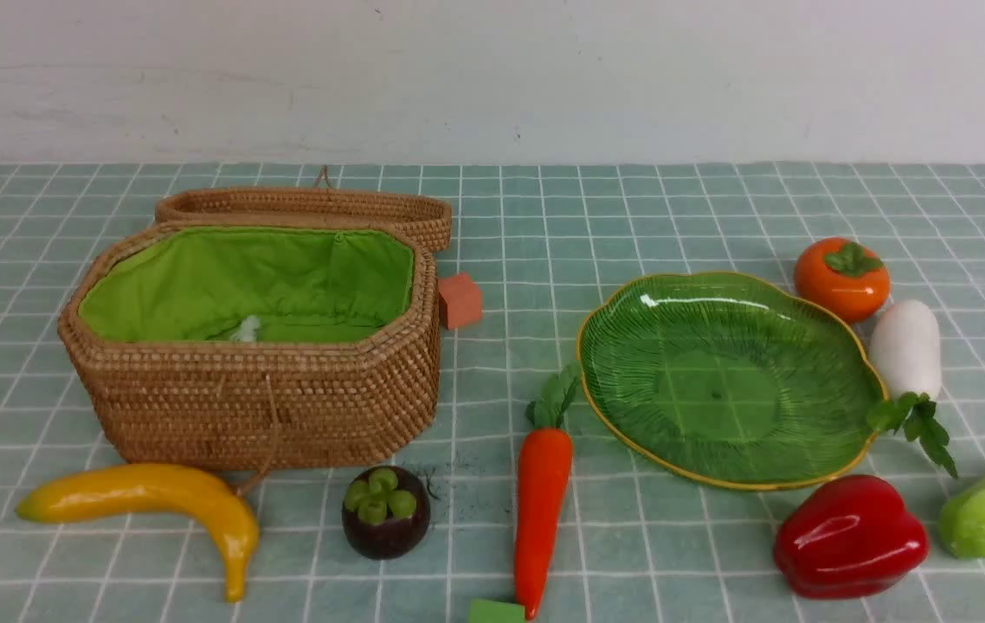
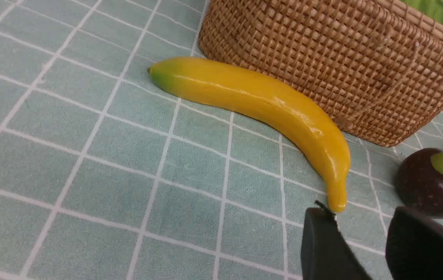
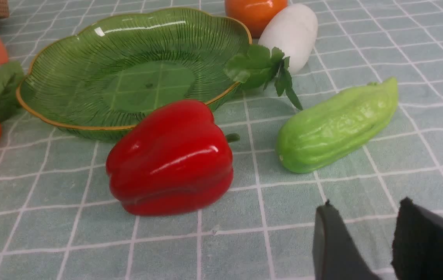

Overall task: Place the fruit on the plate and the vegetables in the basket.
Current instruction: Use the left arm to grab a banana and put it into the right plate

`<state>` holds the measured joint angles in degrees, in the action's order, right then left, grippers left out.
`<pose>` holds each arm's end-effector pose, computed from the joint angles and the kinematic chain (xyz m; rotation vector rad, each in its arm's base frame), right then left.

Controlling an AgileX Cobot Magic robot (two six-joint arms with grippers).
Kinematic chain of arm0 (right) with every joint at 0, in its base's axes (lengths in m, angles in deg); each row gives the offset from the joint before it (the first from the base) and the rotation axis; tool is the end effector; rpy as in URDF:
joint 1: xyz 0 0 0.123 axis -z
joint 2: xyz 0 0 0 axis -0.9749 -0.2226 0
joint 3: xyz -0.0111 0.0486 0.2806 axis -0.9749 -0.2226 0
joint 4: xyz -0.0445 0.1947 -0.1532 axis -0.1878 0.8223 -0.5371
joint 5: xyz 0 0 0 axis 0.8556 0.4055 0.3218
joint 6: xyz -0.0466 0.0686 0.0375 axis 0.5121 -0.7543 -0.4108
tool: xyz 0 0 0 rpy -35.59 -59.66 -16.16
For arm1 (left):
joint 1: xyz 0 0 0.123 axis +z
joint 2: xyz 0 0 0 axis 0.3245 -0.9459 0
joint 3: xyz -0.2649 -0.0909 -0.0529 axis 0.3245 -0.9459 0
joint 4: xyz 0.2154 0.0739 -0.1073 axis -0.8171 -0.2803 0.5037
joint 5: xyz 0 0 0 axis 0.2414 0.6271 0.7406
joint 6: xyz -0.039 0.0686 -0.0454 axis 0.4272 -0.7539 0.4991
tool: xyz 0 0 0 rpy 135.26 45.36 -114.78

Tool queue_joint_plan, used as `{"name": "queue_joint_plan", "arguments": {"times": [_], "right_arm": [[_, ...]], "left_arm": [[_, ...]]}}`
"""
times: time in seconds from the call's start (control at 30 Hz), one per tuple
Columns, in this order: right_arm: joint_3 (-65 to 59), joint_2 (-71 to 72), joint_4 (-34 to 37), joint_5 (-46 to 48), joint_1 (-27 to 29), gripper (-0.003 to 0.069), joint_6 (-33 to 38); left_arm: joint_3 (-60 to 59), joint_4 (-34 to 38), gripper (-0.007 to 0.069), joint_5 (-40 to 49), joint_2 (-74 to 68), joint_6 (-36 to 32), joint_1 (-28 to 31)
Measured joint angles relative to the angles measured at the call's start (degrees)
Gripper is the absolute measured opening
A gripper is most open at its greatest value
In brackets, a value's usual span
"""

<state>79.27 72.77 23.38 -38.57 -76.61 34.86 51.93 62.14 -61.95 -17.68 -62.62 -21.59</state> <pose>0.0524 0.0001 0.1732 0.0943 1.8687 0.0657 0.0524 -0.0043 0.1697 -0.3817 1.8540 -0.3707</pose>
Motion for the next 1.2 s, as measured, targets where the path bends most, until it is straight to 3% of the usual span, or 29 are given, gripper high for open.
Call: {"name": "queue_joint_plan", "arguments": {"times": [0.9, 0.97, 1.1, 1.2], "right_arm": [[0.0, 0.0, 0.0, 0.0, 0.0, 0.0241, 0.0], [0.0, 0.0, 0.0, 0.0, 0.0, 0.0241, 0.0], [0.0, 0.0, 0.0, 0.0, 0.0, 0.0241, 0.0], [0.0, 0.0, 0.0, 0.0, 0.0, 0.0241, 0.0]], "left_arm": [[0.0, -1.3, 0.0239, -1.8, 0.0, -0.3, 0.0], [0.0, 1.4, 0.0239, -5.7, 0.0, 2.2, 0.0], [0.0, 14.8, 0.0239, -13.2, 0.0, 12.7, 0.0], [0.0, 17.4, 0.0239, -16.3, 0.0, 14.0, 0.0]]}}
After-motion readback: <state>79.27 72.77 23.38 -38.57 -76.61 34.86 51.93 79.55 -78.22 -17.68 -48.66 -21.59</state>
